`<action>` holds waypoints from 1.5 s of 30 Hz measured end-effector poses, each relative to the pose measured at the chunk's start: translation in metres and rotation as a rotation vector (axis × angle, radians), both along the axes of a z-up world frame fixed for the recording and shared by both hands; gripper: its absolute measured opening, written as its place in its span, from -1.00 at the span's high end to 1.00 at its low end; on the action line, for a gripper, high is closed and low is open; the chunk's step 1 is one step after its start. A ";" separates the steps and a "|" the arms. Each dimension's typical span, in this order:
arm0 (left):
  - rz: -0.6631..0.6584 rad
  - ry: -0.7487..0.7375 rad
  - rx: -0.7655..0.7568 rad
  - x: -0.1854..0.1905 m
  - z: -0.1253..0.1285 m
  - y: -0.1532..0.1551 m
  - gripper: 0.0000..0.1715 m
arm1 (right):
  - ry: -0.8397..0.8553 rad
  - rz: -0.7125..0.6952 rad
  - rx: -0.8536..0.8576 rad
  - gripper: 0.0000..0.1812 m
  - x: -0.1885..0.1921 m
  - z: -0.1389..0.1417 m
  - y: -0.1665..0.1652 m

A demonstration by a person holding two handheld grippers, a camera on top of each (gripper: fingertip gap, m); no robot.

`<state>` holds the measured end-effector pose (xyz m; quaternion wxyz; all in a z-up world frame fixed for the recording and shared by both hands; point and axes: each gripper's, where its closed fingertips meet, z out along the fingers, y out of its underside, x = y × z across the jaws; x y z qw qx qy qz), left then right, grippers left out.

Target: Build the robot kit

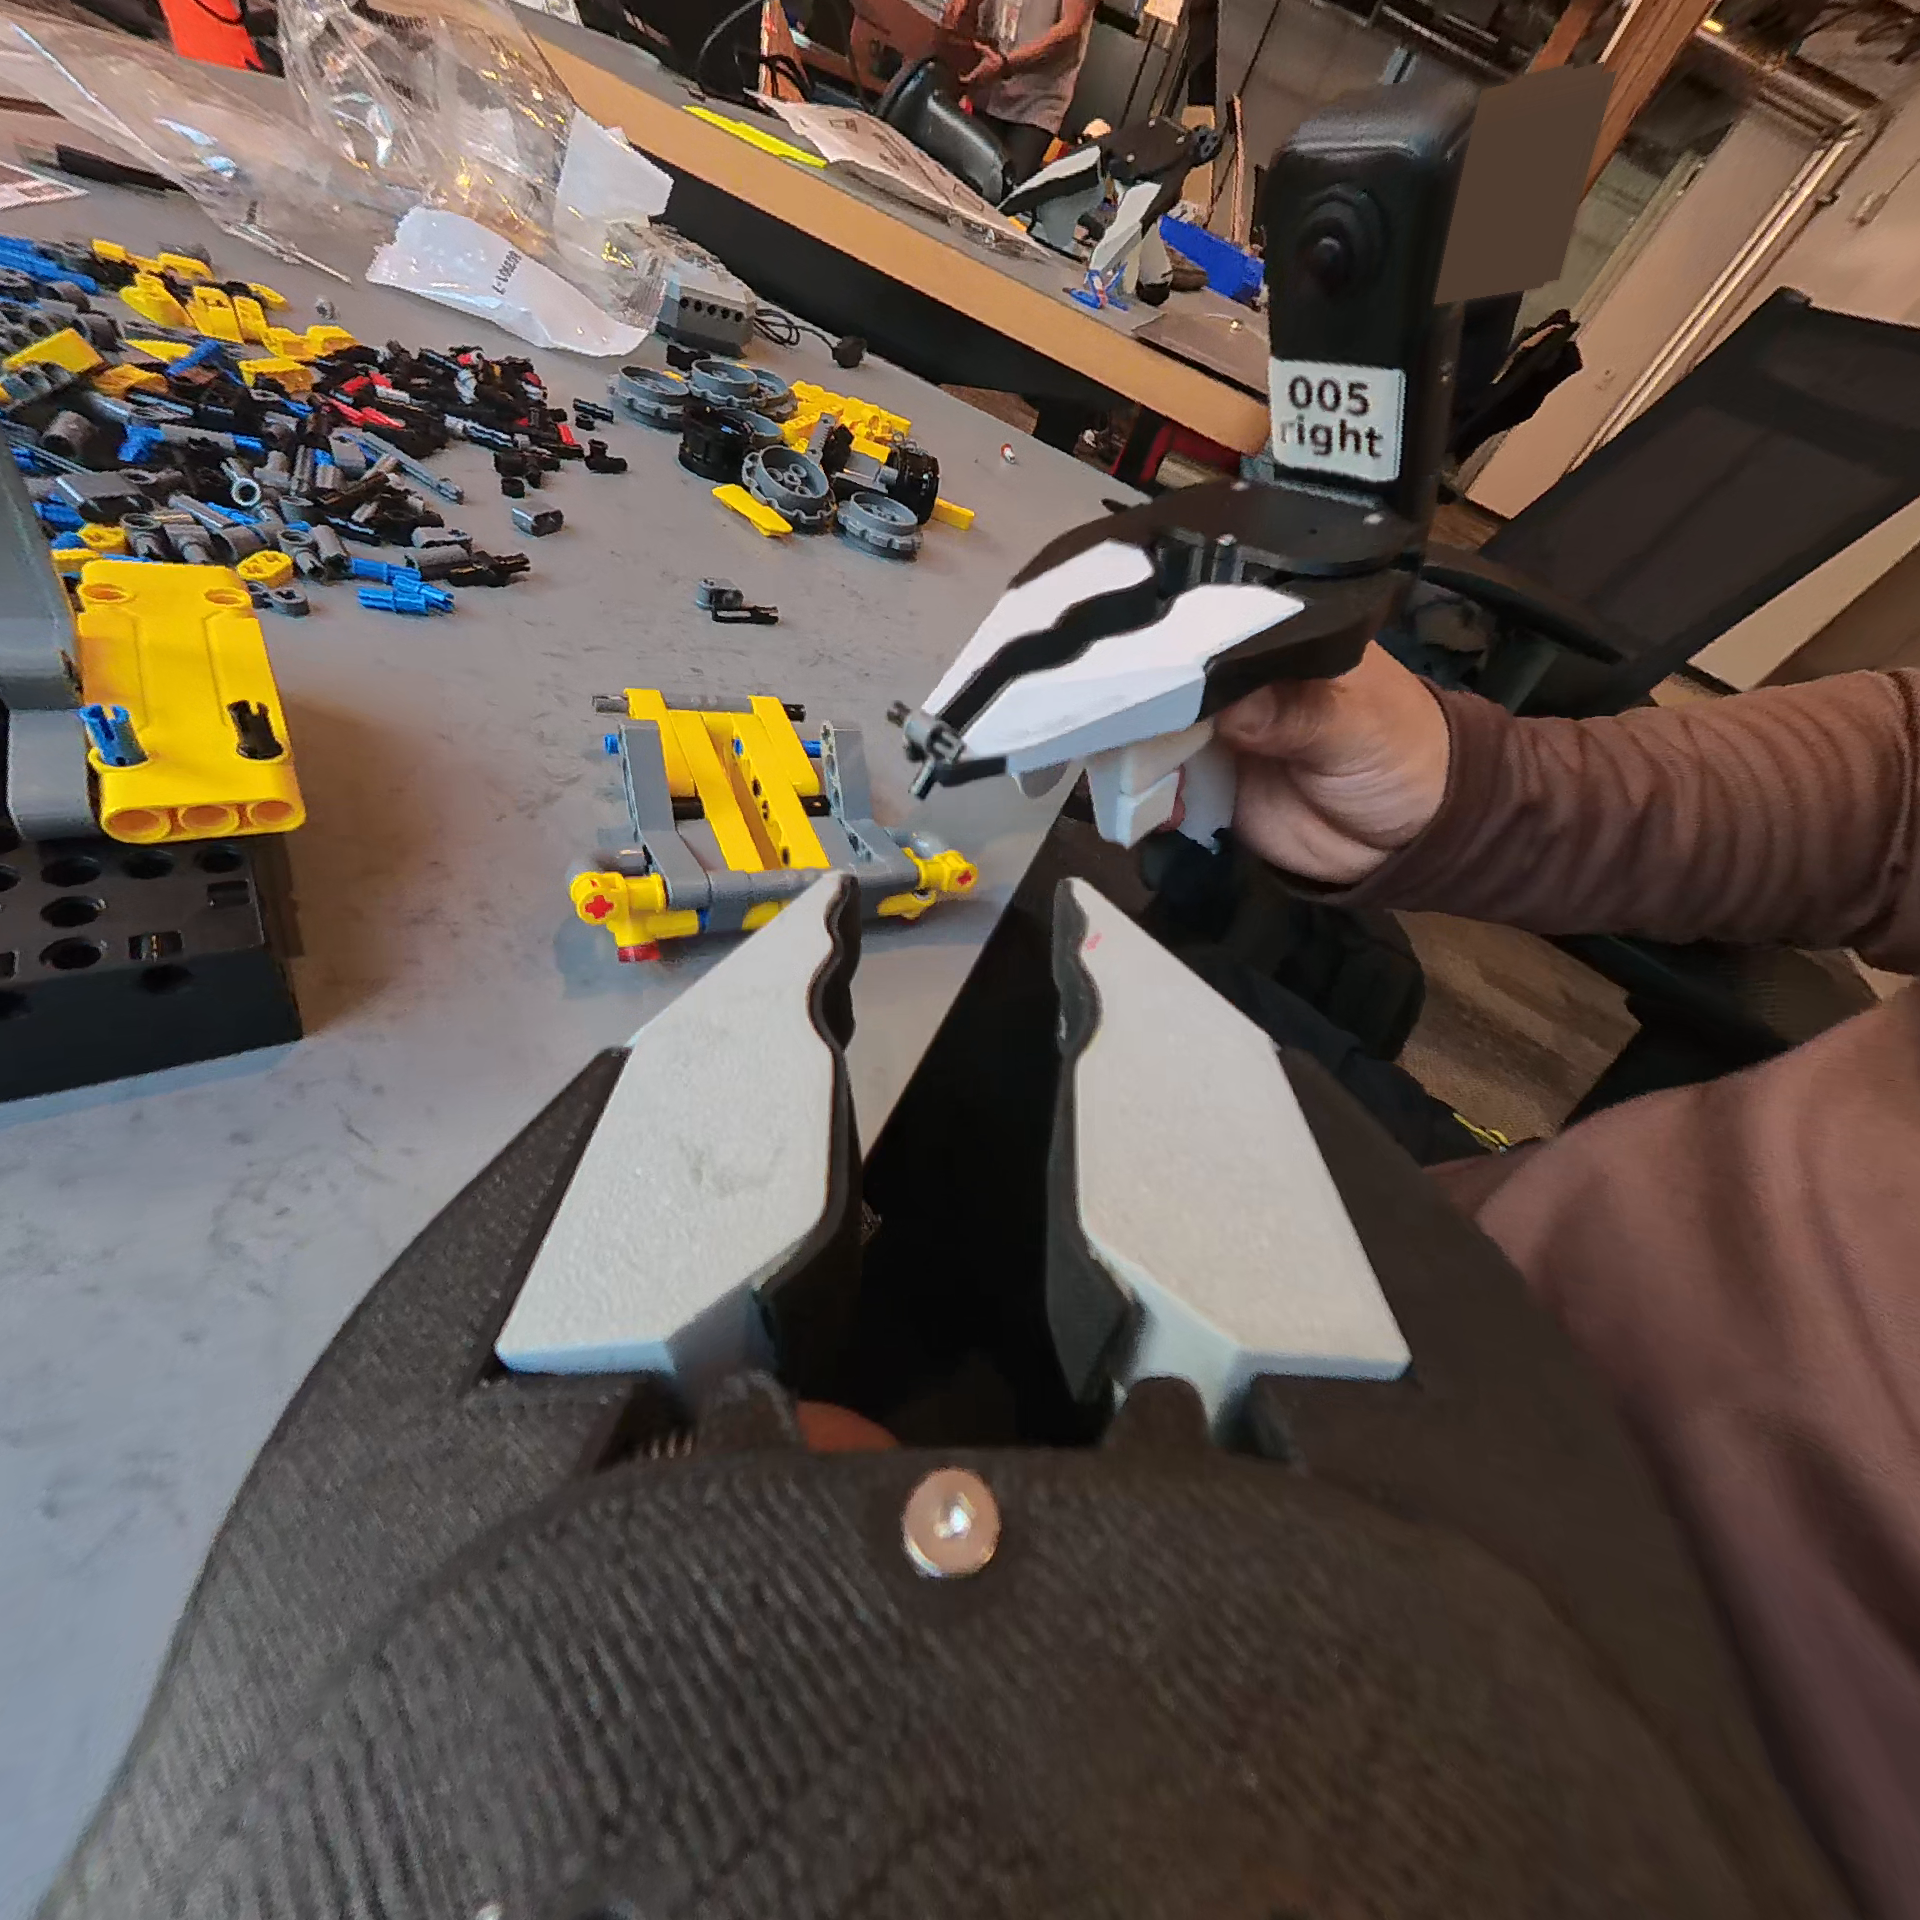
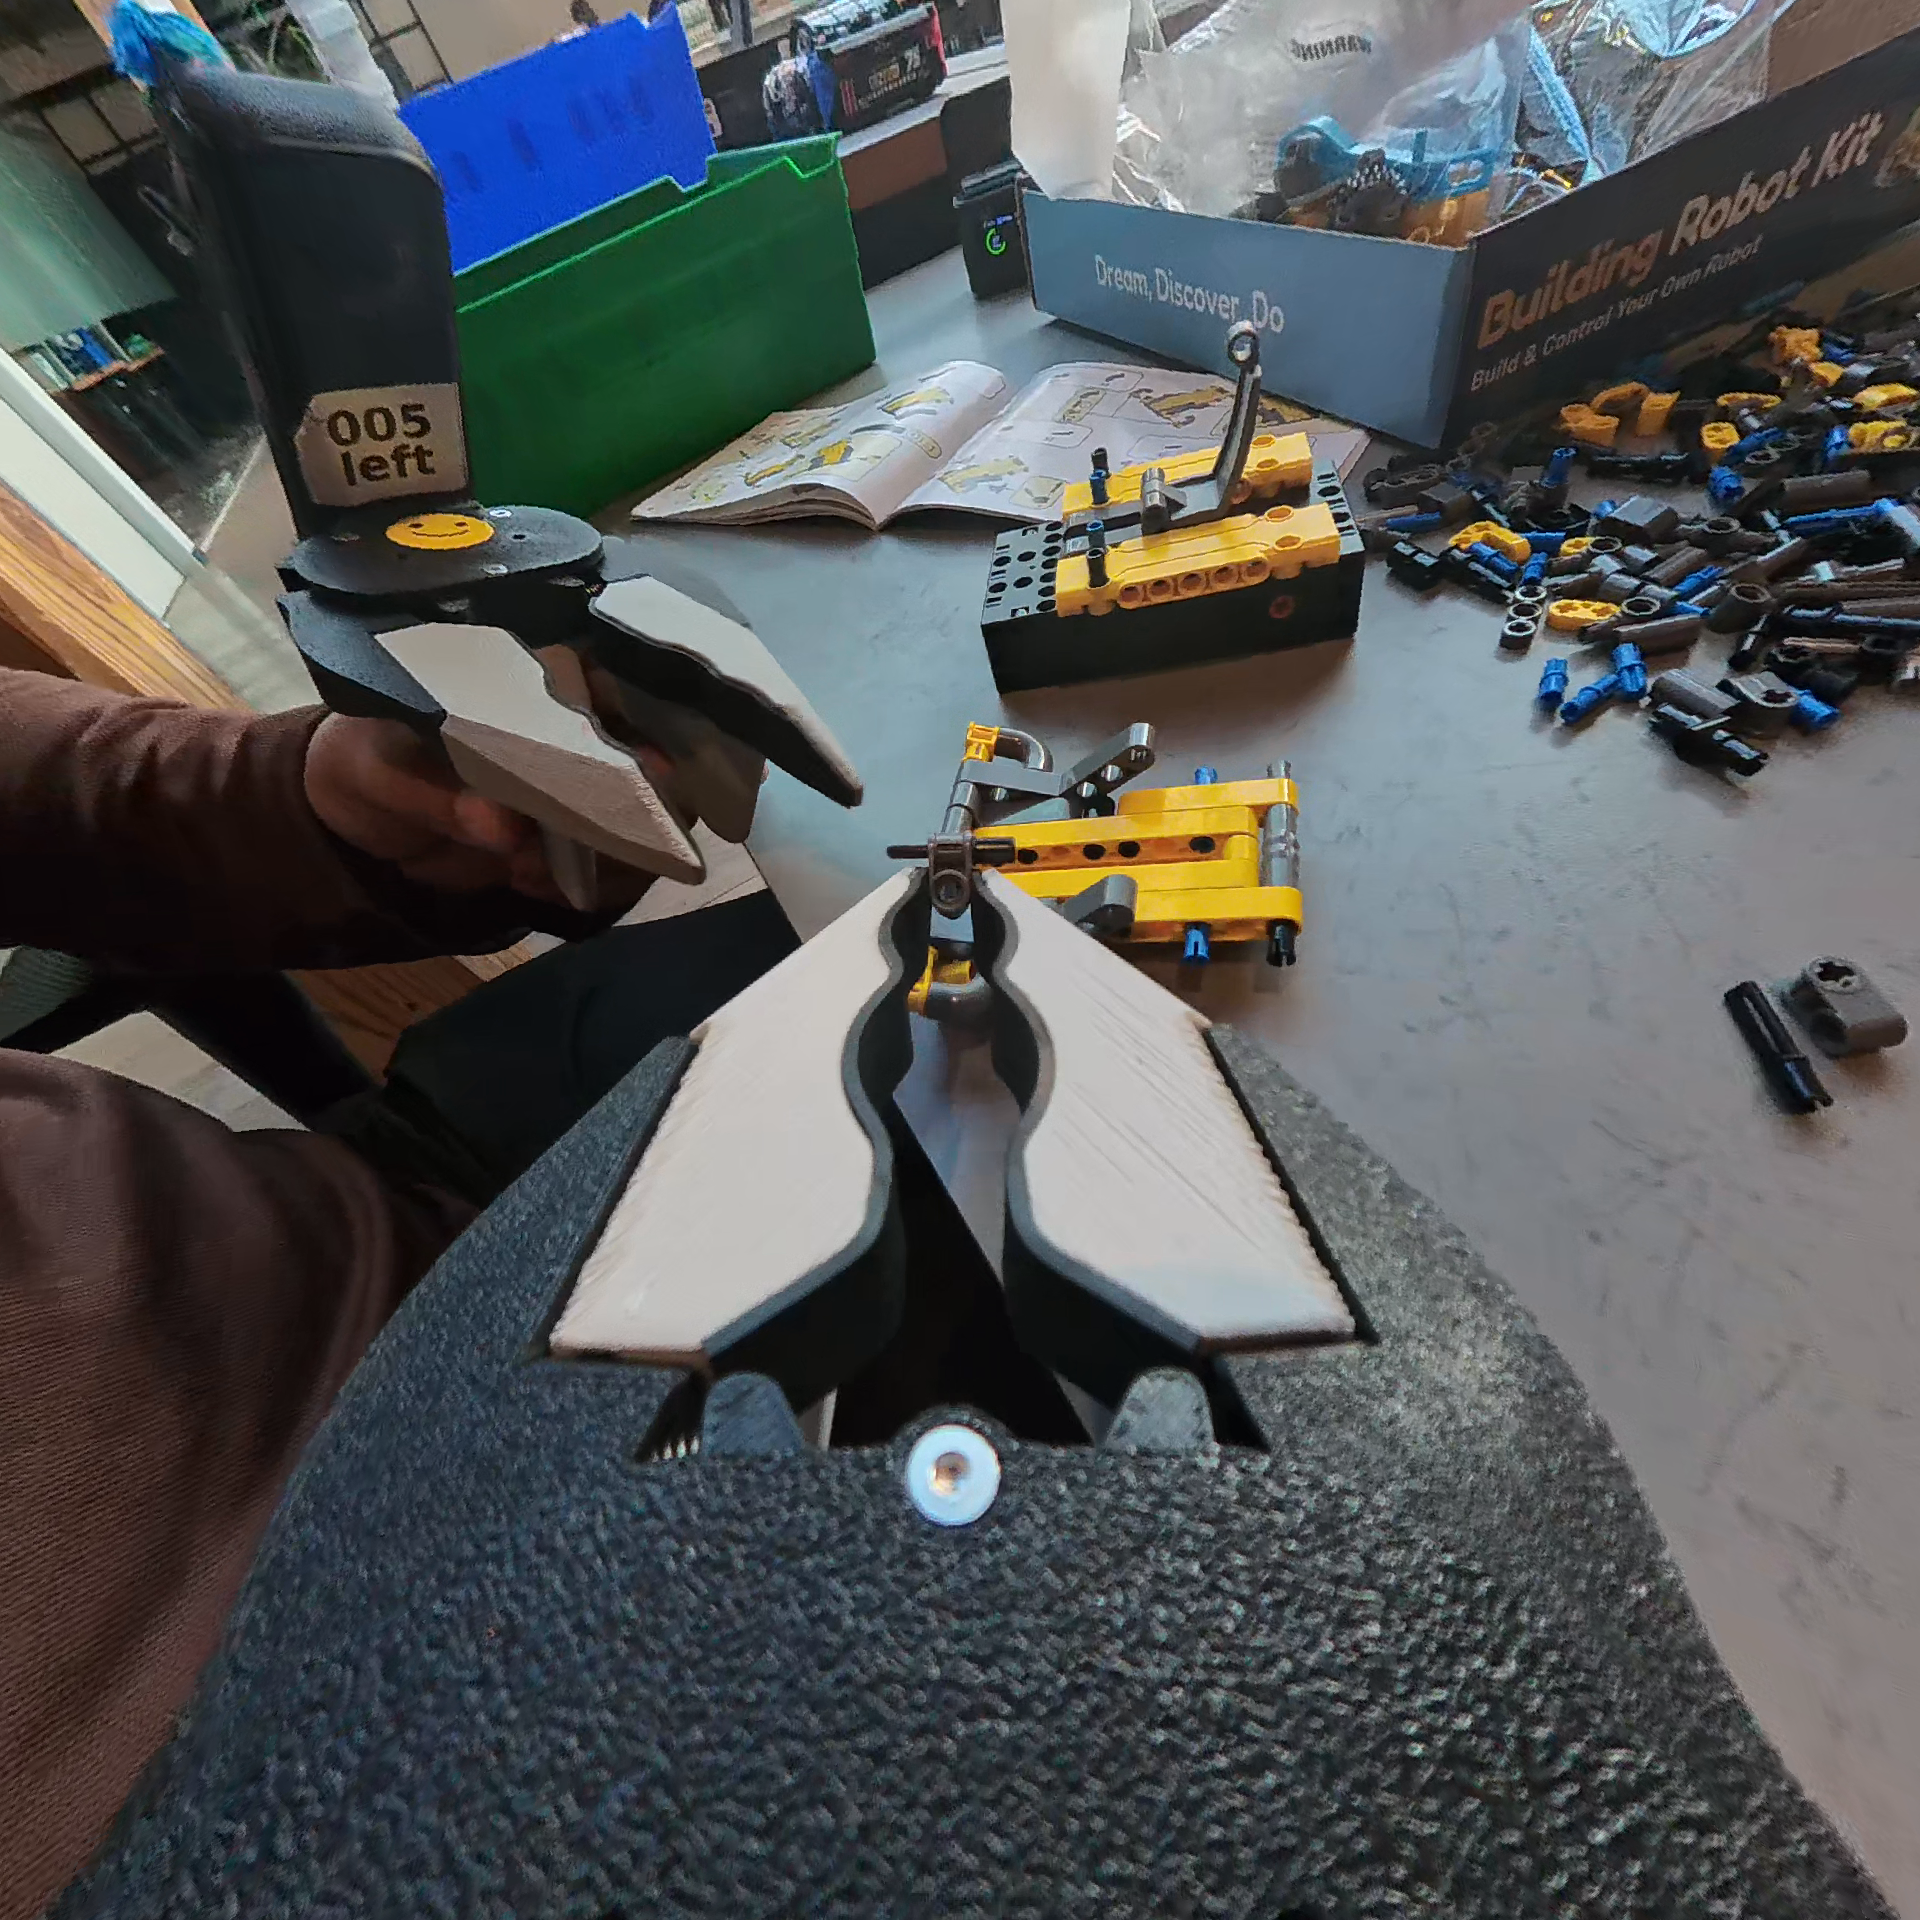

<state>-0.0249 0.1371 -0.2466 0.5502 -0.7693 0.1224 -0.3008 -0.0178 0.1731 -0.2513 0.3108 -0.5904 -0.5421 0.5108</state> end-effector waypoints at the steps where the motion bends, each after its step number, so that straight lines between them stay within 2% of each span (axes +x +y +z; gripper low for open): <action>1: -0.008 0.001 0.001 0.001 0.000 -0.004 0.59 | 0.004 0.001 0.008 0.96 0.001 0.001 0.001; 6: -0.068 -0.023 0.012 0.010 0.000 -0.020 0.60 | 0.024 0.016 0.055 0.96 0.005 0.008 0.004; 14: -0.132 0.003 0.011 0.015 -0.007 -0.021 0.60 | 0.027 0.039 0.149 0.96 0.003 0.013 0.011; 27: -0.157 -0.045 0.004 0.013 -0.003 -0.013 0.61 | 0.030 0.050 0.012 0.96 0.006 0.007 0.020; 41: -0.173 -0.059 0.001 0.014 -0.003 -0.011 0.61 | 0.026 0.080 -0.025 0.96 0.007 0.006 0.018; 45: -0.208 -0.023 -0.011 0.015 -0.004 -0.016 0.61 | 0.042 0.080 -0.051 0.96 0.007 0.010 0.020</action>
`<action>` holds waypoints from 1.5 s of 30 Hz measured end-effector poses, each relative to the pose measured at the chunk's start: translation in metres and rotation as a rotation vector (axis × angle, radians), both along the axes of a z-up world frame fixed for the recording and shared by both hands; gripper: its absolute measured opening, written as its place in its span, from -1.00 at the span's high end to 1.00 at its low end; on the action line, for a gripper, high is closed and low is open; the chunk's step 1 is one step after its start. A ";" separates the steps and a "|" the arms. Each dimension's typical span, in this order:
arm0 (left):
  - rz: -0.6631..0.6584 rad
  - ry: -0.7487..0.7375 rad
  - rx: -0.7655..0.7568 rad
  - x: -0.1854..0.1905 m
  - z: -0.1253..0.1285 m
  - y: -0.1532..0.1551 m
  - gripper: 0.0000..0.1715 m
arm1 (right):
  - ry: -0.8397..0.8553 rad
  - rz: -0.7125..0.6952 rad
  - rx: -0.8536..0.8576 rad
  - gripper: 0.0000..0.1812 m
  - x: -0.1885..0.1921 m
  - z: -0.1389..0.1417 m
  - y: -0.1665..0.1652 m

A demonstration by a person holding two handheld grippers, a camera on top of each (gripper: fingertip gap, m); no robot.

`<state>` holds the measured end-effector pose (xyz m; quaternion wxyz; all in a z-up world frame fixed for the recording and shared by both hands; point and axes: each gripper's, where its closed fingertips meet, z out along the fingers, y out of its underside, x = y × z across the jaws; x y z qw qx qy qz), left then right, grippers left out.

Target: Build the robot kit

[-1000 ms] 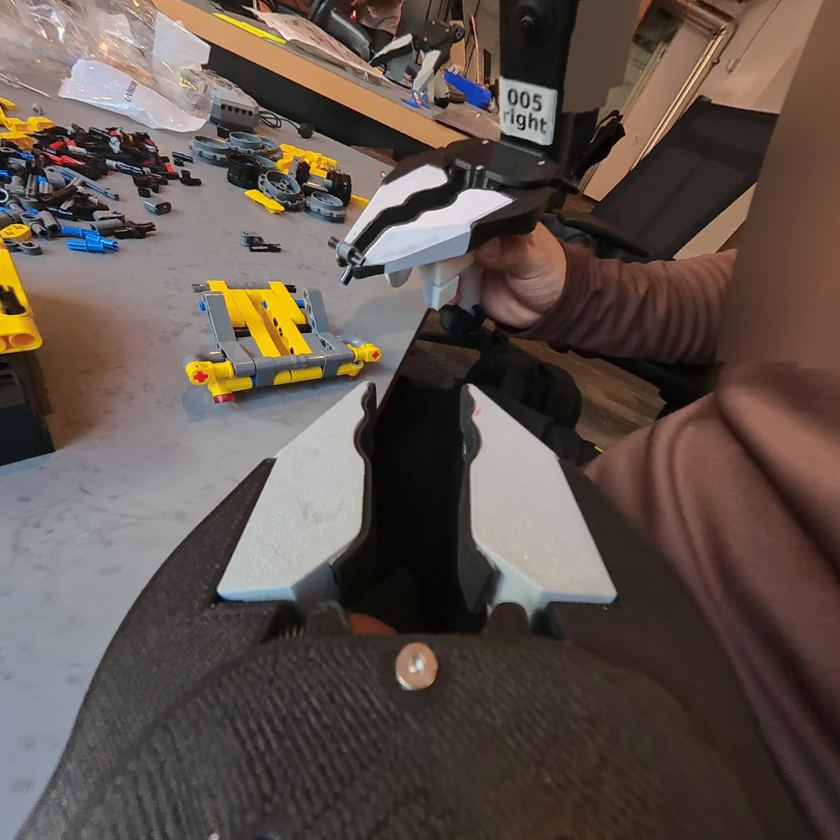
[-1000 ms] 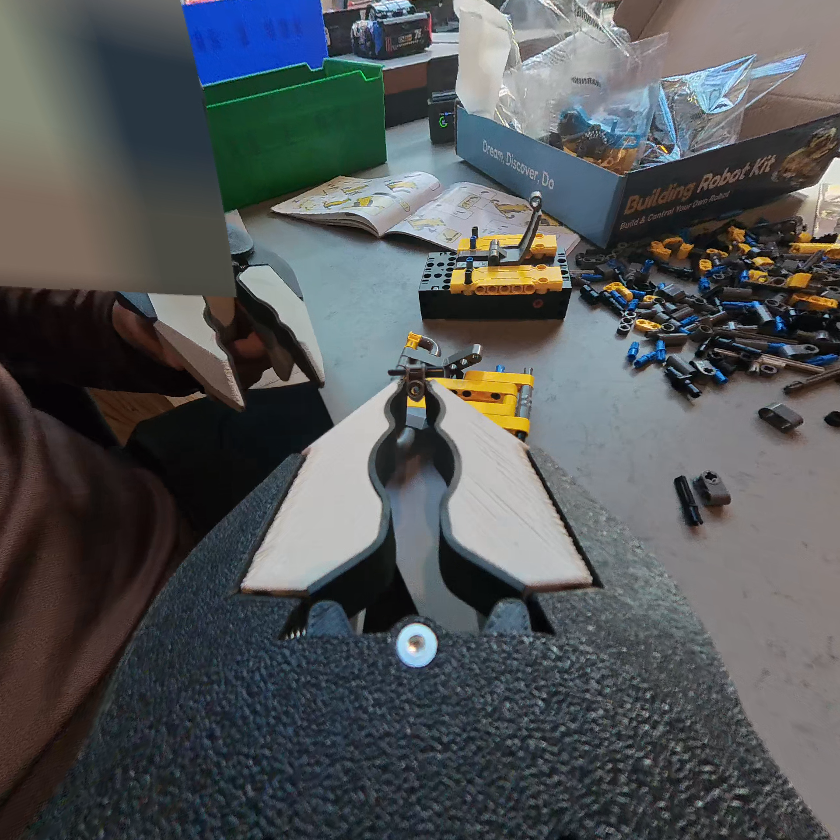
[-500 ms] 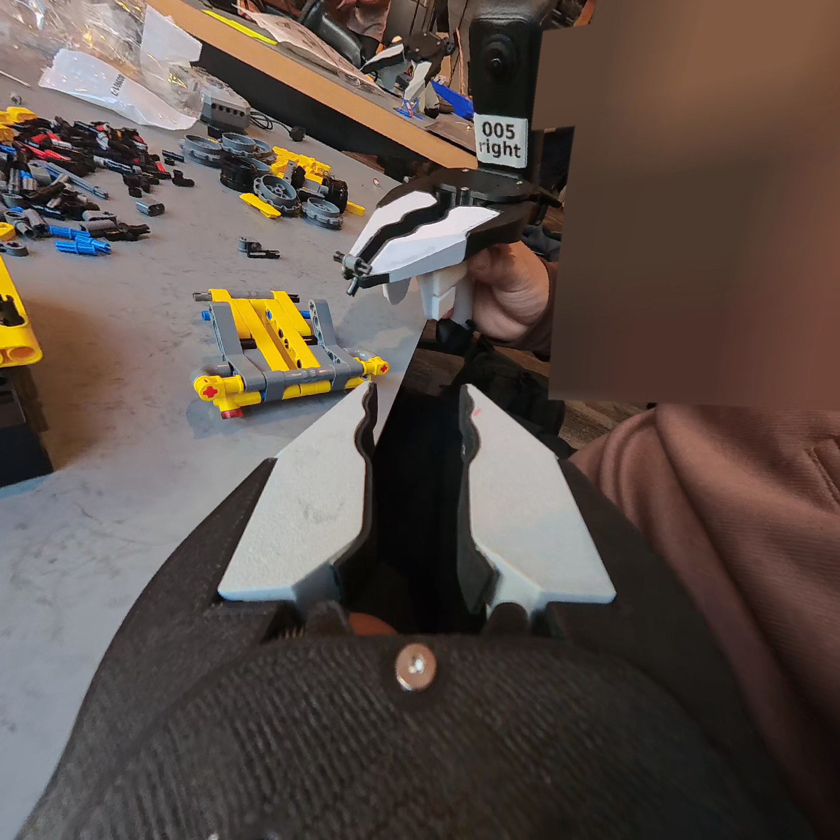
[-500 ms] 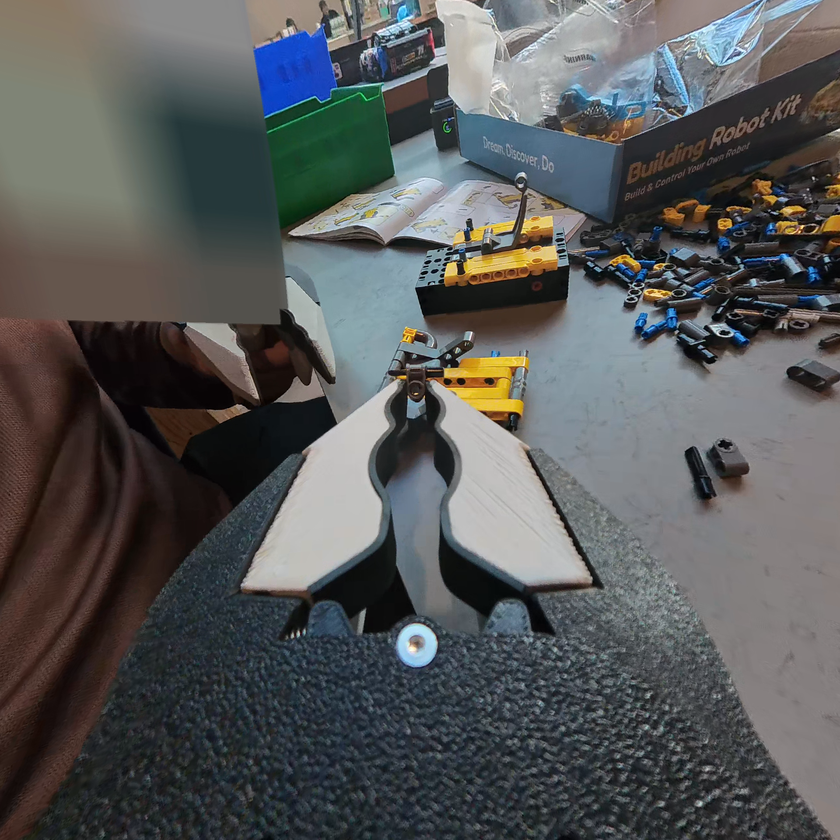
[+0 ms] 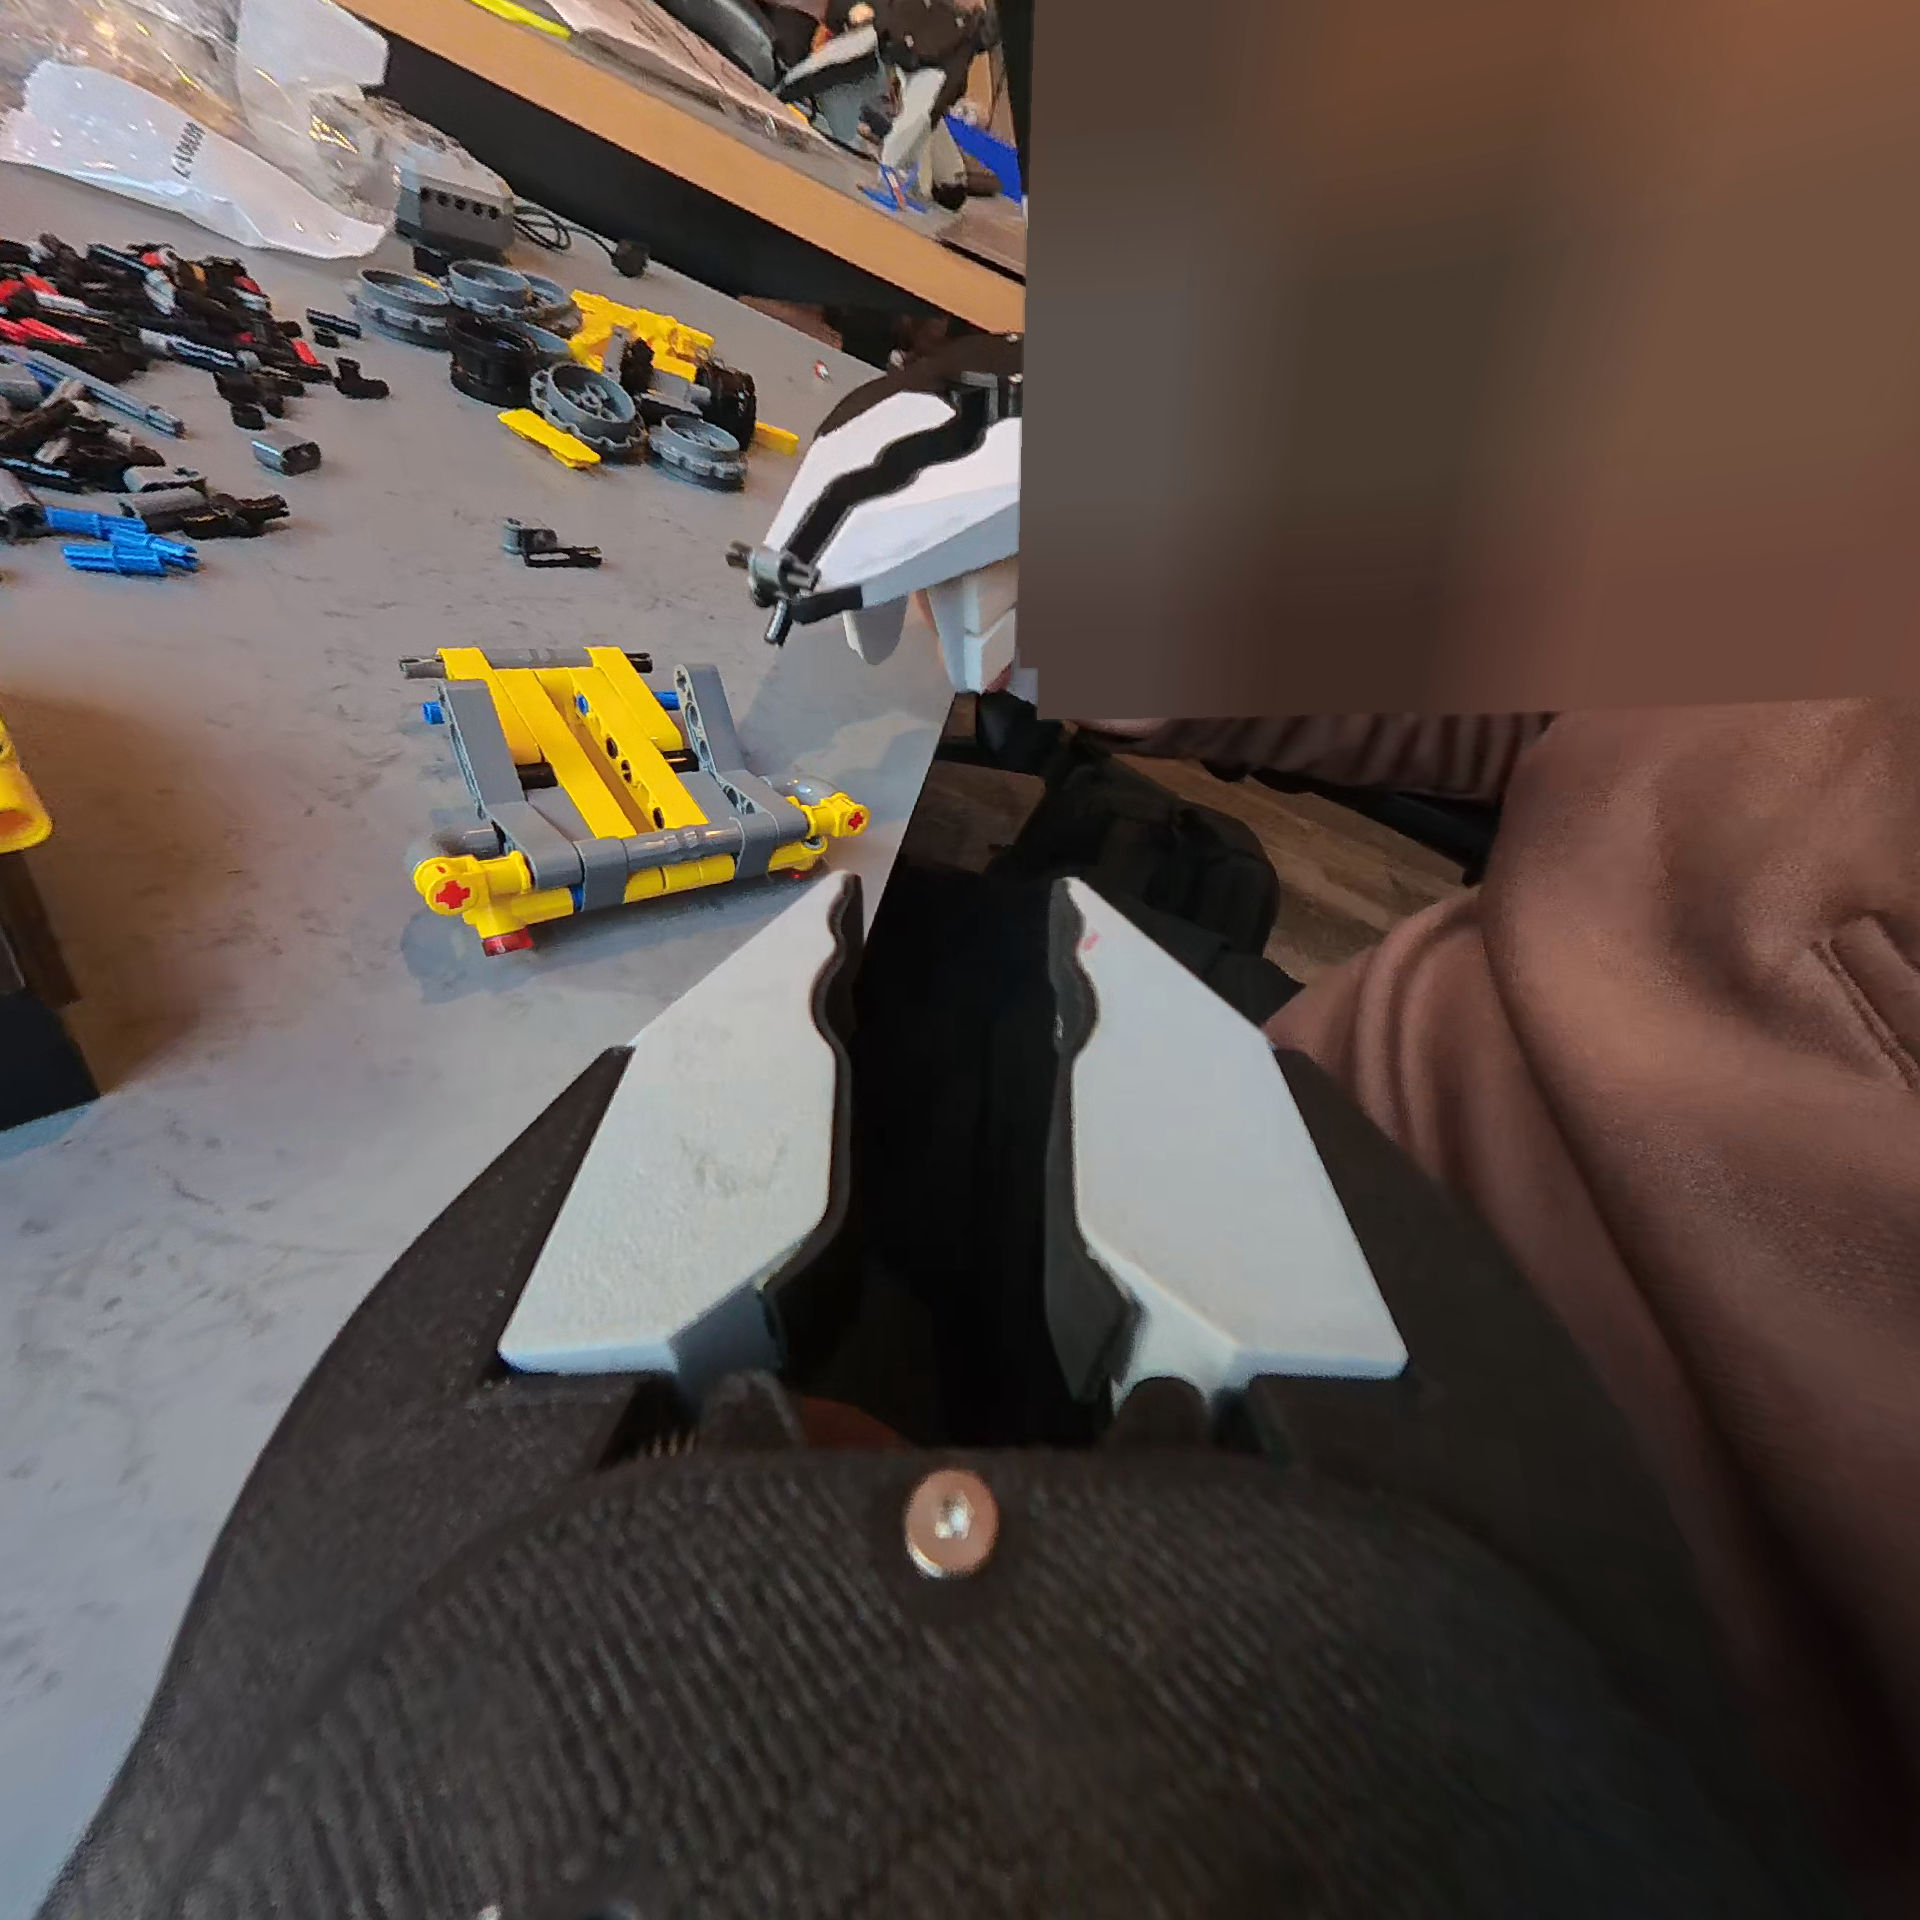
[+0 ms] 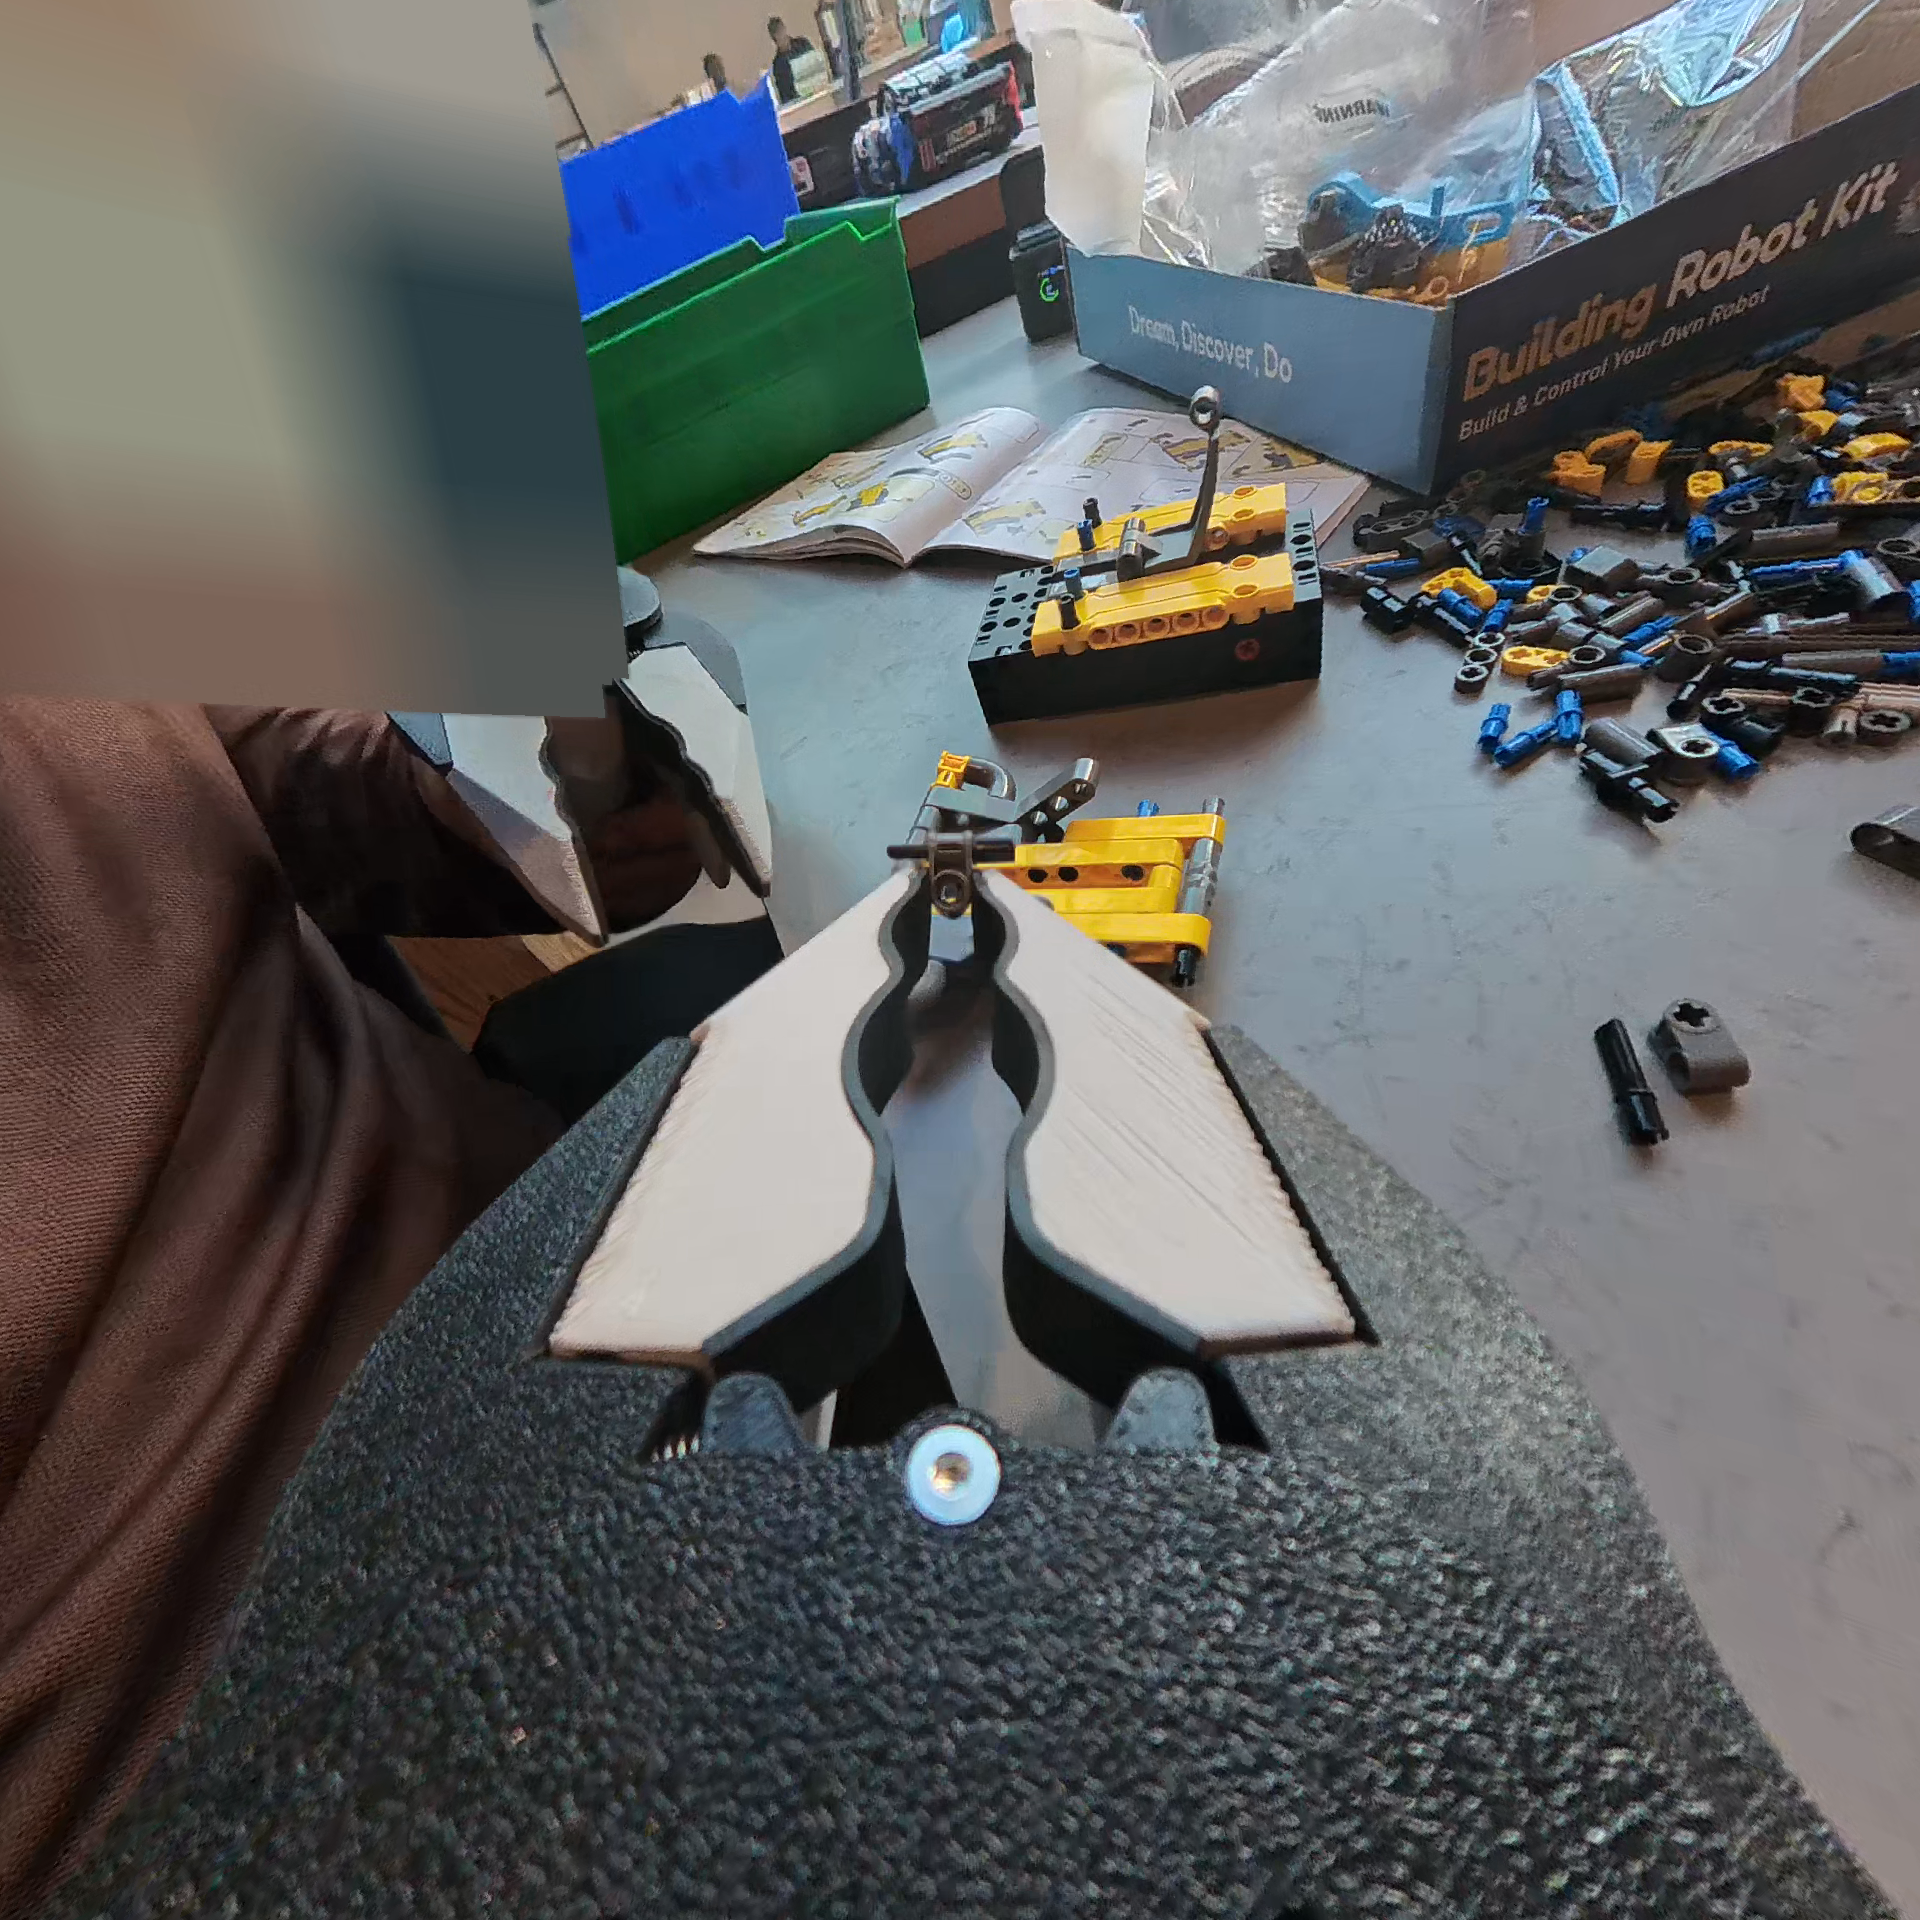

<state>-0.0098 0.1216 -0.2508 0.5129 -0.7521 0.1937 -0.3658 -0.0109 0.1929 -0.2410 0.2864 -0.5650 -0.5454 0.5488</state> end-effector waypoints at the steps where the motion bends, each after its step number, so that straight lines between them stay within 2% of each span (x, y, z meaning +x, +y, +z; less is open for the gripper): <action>1: -0.020 0.007 -0.005 0.000 0.002 -0.001 0.61 | 0.011 -0.002 -0.009 0.96 0.001 0.003 0.002; 5: -0.065 0.118 0.011 -0.007 0.019 0.004 0.57 | -0.024 -0.018 -0.064 0.96 0.013 0.005 0.015; 10: -0.189 0.528 0.081 -0.015 0.014 0.028 0.52 | -0.103 -0.044 -0.176 0.96 0.032 -0.007 0.022; 12: -0.240 0.614 0.103 -0.014 0.016 0.043 0.54 | -0.119 -0.041 -0.190 0.96 0.033 -0.009 0.022; 15: -0.332 0.623 -0.030 -0.010 0.016 0.062 0.60 | -0.080 -0.027 -0.219 0.96 0.031 -0.002 0.020; 19: -0.540 0.706 -0.188 -0.005 0.003 0.071 0.60 | -0.083 -0.006 -0.269 0.96 0.031 -0.005 0.012; 26: -0.868 0.861 -0.234 0.003 -0.006 0.072 0.66 | -0.060 0.006 -0.246 0.96 0.032 0.003 0.010; 32: -1.055 0.972 -0.341 -0.001 -0.023 0.070 0.66 | -0.043 -0.010 -0.229 0.96 0.036 0.008 0.013; 36: -1.116 1.008 -0.369 -0.005 -0.032 0.062 0.79 | -0.044 -0.021 -0.223 0.96 0.038 0.007 0.015; 39: -1.094 1.004 -0.306 -0.005 -0.030 0.062 0.83 | -0.045 -0.017 -0.230 0.96 0.038 0.005 0.013; 43: -0.958 0.962 -0.153 -0.003 -0.013 0.068 0.91 | -0.007 0.006 -0.231 0.95 0.037 0.011 0.008; 45: -0.839 0.929 -0.039 -0.003 0.002 0.073 0.94 | 0.031 0.021 -0.216 0.96 0.036 0.017 0.005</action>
